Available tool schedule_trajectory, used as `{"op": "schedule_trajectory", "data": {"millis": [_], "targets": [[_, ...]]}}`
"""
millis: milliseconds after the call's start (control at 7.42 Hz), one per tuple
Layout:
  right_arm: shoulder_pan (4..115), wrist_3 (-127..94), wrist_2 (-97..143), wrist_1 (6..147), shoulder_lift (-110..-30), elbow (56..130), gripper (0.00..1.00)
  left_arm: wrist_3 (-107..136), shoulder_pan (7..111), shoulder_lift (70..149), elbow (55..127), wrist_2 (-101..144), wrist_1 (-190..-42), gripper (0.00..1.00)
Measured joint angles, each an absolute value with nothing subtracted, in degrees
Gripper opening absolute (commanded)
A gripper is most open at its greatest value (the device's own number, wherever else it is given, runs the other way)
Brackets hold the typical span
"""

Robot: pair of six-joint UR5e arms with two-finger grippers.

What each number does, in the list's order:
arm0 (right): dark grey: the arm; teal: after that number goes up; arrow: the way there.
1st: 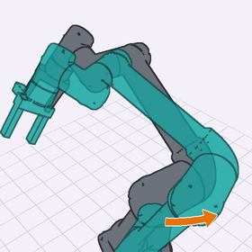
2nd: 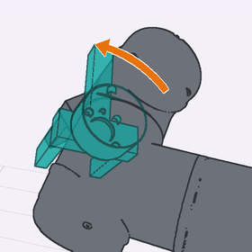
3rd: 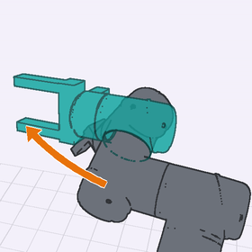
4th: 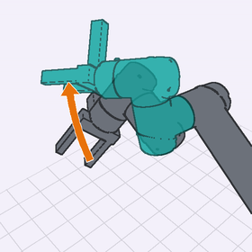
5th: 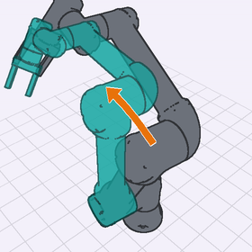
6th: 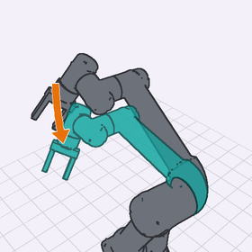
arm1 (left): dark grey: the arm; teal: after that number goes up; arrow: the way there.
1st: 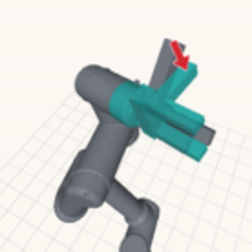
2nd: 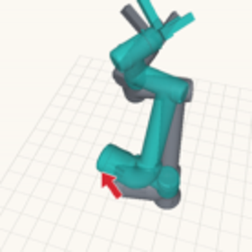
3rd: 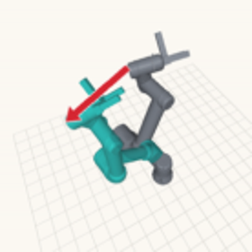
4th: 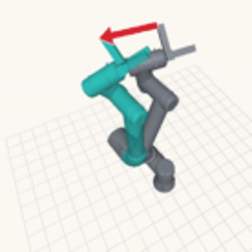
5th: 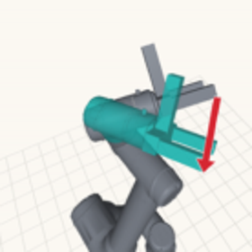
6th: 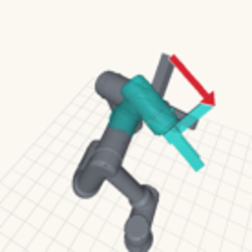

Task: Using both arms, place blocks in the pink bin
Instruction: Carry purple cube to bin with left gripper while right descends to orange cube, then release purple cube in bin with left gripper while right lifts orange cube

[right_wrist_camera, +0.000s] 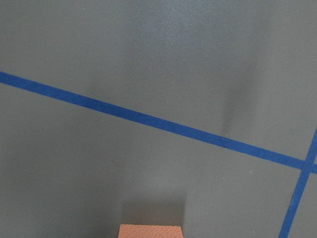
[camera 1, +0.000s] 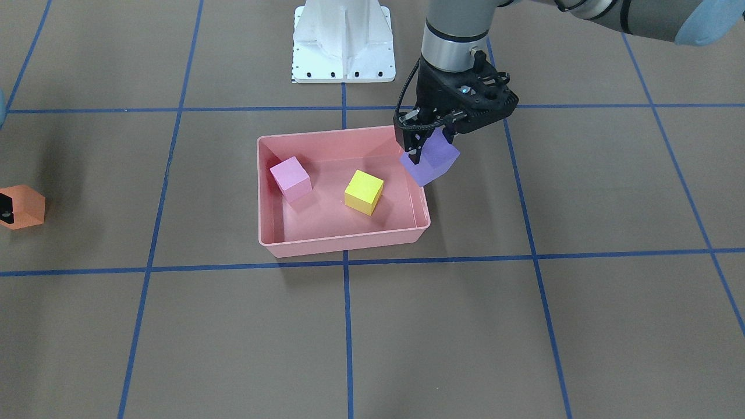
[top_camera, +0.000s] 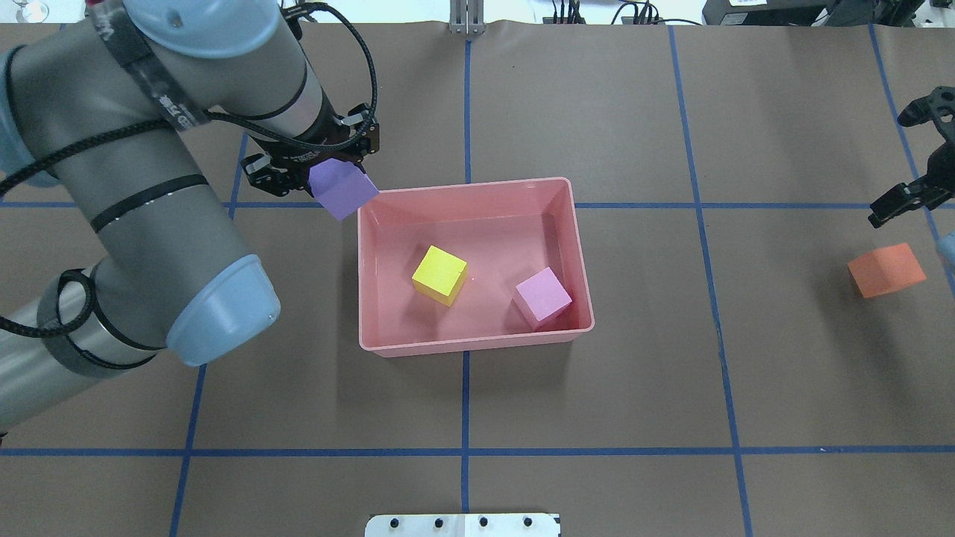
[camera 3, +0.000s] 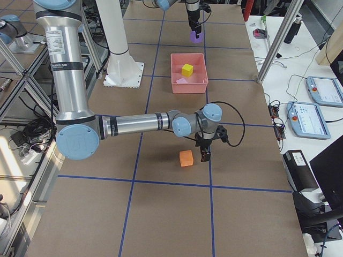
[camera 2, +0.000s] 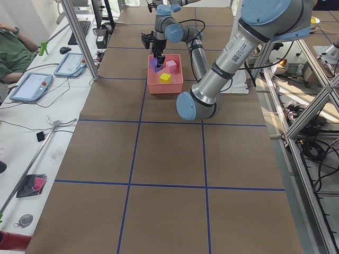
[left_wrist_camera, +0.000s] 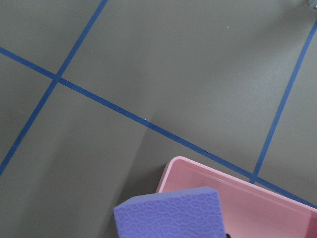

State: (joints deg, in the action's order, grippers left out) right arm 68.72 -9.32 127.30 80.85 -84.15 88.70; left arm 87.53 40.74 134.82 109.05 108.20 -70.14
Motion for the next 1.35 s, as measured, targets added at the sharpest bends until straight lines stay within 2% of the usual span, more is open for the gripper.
{"op": "schedule_trajectory", "data": {"millis": [1347], "targets": [[65.07,-9.40,131.36,80.51,-86.19,87.89,0.99,89.80,36.13,135.53,107.80,105.95,-70.27,0.00]]}}
